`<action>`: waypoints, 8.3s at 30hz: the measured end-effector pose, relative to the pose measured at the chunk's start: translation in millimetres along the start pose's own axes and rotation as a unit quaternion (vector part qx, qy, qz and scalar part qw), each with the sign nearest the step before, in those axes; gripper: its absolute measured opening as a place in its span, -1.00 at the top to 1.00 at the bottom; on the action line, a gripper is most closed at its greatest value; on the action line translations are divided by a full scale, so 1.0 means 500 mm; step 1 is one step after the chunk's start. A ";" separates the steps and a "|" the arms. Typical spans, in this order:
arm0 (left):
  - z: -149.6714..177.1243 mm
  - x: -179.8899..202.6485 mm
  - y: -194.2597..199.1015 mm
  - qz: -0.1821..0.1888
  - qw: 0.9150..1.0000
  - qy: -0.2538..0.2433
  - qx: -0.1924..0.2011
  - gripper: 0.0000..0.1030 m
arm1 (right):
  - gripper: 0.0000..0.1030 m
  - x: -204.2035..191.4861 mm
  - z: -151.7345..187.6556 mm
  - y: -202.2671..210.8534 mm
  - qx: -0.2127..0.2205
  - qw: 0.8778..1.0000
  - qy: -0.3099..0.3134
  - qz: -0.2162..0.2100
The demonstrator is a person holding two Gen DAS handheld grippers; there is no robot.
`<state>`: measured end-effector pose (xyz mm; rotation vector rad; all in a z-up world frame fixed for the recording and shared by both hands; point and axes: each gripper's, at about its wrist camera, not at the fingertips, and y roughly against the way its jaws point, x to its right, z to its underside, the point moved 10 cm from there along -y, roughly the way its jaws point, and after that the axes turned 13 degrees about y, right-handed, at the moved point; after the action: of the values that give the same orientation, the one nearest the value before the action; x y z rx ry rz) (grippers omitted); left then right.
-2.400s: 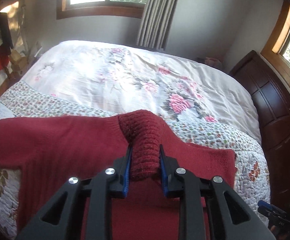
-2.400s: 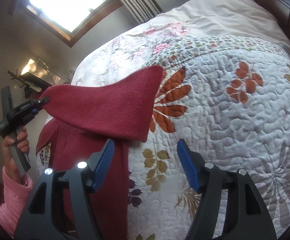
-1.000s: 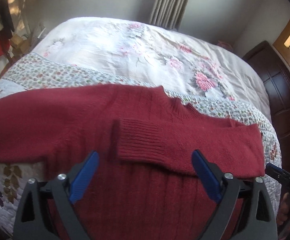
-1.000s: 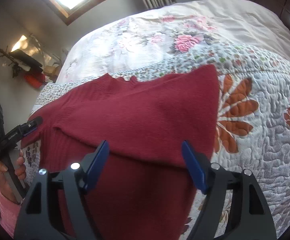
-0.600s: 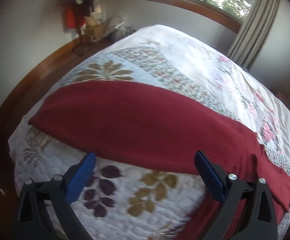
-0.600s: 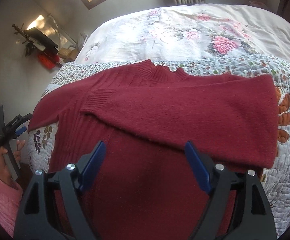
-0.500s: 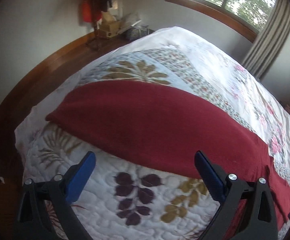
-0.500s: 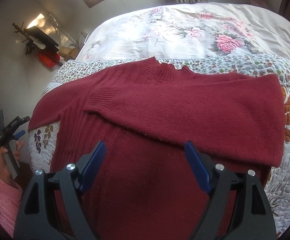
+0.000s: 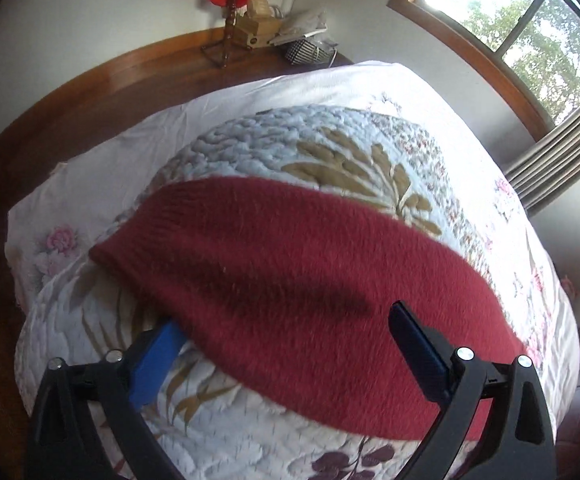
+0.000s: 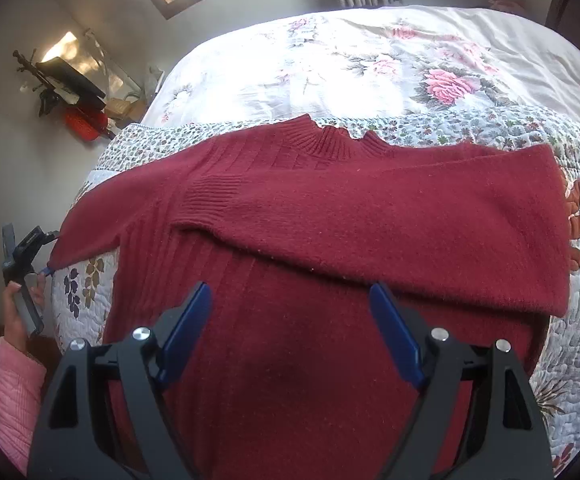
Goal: Fold small clothes
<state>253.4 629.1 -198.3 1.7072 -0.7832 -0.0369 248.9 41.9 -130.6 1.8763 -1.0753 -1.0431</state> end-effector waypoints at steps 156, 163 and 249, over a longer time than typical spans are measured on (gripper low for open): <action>0.500 0.412 -0.040 -0.049 0.913 -0.403 -0.041 -0.65 | 0.55 0.236 -0.002 -0.017 -0.015 0.998 -0.051 0.024; 0.501 0.405 -0.022 -0.024 0.923 -0.378 -0.059 -0.64 | 0.45 0.238 0.012 0.015 0.018 0.996 -0.086 -0.013; 0.646 0.257 0.249 0.261 0.900 -0.272 -0.219 0.75 | 0.76 0.122 0.319 0.291 0.135 0.948 -0.119 -0.261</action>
<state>157.5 277.4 -138.9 1.0152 -1.5071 -0.3085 80.2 -100.0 -87.6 2.3806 -0.9019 -1.5153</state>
